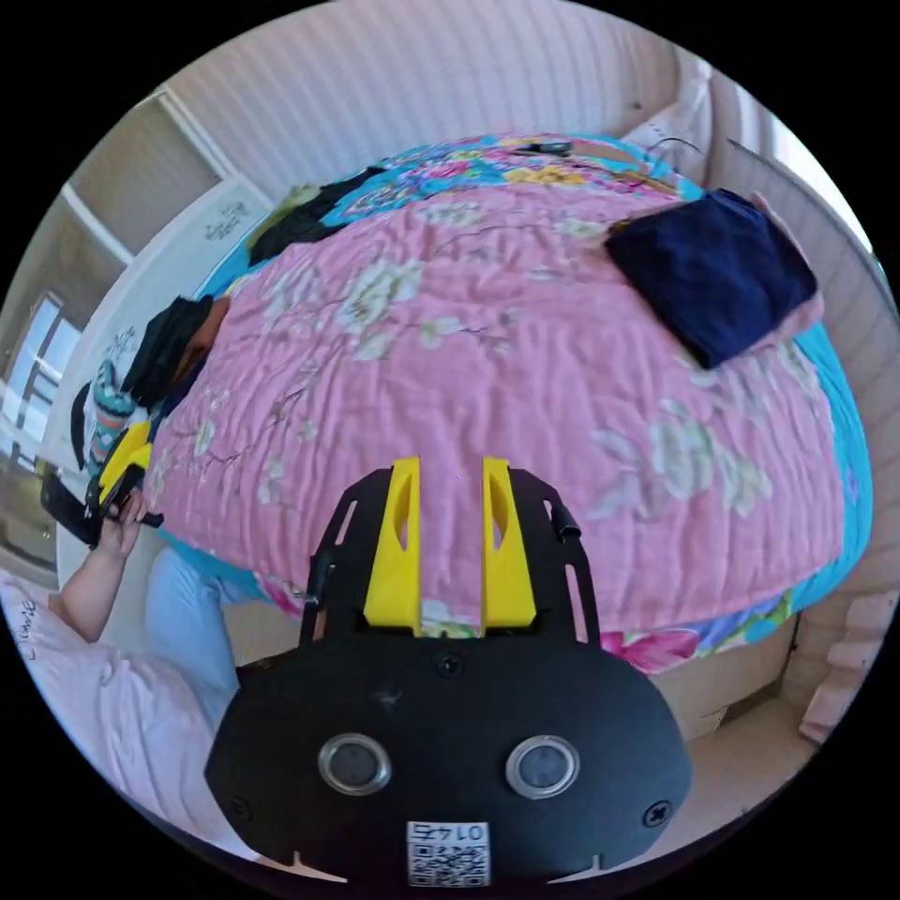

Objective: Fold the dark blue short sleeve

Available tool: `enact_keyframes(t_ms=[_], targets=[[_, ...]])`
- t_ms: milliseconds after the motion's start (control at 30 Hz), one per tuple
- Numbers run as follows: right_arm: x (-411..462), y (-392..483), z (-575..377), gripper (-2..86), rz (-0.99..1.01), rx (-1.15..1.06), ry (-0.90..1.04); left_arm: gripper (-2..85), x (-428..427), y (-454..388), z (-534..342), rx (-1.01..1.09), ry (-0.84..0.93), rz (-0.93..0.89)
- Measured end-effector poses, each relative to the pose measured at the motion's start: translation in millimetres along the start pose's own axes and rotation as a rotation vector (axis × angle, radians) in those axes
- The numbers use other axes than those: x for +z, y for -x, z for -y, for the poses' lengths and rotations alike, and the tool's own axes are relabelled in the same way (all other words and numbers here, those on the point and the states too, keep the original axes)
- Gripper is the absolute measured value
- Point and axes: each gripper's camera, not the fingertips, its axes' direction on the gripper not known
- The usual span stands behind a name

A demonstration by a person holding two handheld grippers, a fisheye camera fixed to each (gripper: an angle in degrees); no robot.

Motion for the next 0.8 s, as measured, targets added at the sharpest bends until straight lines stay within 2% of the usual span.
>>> enact_keyframes(t_ms=[167,300,467,567,667,800], targets=[[-13,-62,3,11.0,-0.173,-0.037,-0.128,9.7,101,-45,76,0.023,0.031,-0.125],[7,-103,40,11.3,-0.185,-0.035,-0.091,11.5,206,-65,145,-0.005,0.140,-0.188],[22,-133,82,12.9,-0.230,-0.021,-0.186,11.8,319,-86,220,-0.016,0.218,-0.212],[55,-162,98,9.8,-0.154,0.006,-0.103,11.7,387,-102,261,0.008,0.227,-0.191],[61,-178,82,3.2,-0.166,0.068,-0.207,11.9,452,-113,294,-0.010,0.277,-0.226],[67,-171,79,1.6,-0.263,0.029,-0.226,12.5,529,-134,325,0.032,0.282,-0.190]])
